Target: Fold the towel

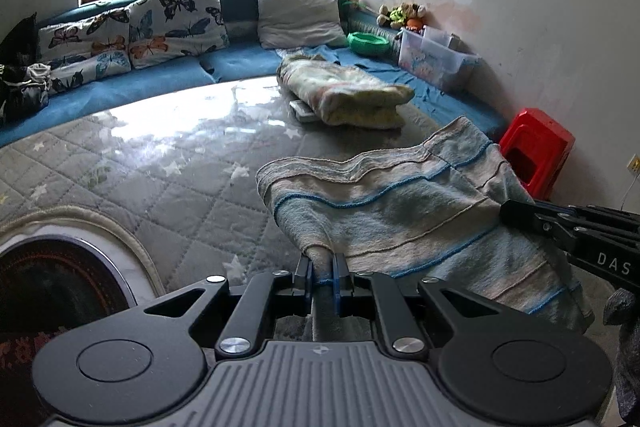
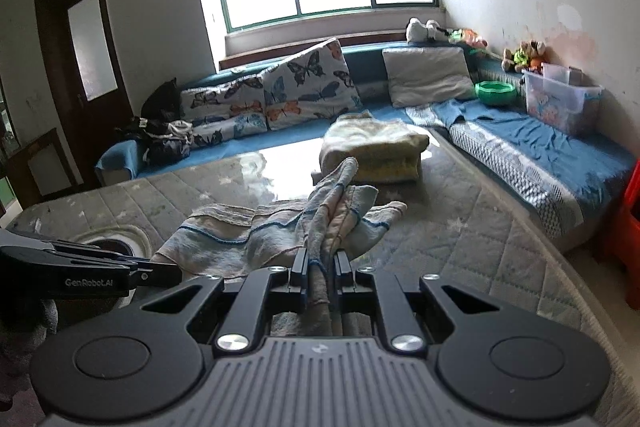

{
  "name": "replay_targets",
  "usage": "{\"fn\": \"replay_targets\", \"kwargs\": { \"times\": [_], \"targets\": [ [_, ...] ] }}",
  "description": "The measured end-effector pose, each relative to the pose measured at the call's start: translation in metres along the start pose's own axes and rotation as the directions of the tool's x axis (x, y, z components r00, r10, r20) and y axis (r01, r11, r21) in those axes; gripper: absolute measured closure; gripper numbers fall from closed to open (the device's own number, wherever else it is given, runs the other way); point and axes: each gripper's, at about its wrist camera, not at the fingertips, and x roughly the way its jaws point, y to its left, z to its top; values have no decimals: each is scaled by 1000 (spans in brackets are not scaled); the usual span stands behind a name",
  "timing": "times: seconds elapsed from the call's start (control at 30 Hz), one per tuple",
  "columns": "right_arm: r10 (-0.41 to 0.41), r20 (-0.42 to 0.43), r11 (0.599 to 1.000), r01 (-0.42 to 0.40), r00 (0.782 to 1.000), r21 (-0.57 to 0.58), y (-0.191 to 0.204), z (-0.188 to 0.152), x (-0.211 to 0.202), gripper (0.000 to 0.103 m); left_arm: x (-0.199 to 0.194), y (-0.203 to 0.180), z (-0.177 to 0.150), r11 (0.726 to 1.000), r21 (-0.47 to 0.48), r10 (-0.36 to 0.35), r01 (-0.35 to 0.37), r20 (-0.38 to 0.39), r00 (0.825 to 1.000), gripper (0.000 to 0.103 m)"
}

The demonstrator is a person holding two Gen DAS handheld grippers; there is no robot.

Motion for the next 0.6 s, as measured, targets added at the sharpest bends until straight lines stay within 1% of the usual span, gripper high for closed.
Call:
{"fn": "replay_targets", "kwargs": {
  "times": [0.3,0.4,0.43,0.5,0.53,0.57,0.6],
  "targets": [
    [-15,-66,999,17,998,31,-11,-16,18,92,15,1,-7,1000,2,14,-14,-41,999,92],
    [-25,-86,999,29,996,41,-14,-20,23,89,16,1,-8,1000,3,17,-17,-47,999,88],
    [-30,-90,998,34,995,44,-15,-21,23,87,16,1,-9,1000,4,18,-17,-48,999,87],
    [-42,-98,997,47,994,55,-17,-24,24,85,17,2,-11,1000,6,23,-23,-49,999,85],
    [-46,-99,997,52,994,61,-19,-25,24,83,17,3,-12,1000,7,28,-27,-50,998,83],
    [-53,-99,996,59,994,66,-21,-26,23,82,17,4,-14,999,9,33,-33,-51,998,83],
    [-61,-99,995,68,993,72,-23,-27,22,82,17,5,-15,999,10,38,-38,-53,998,79]
  ]
}}
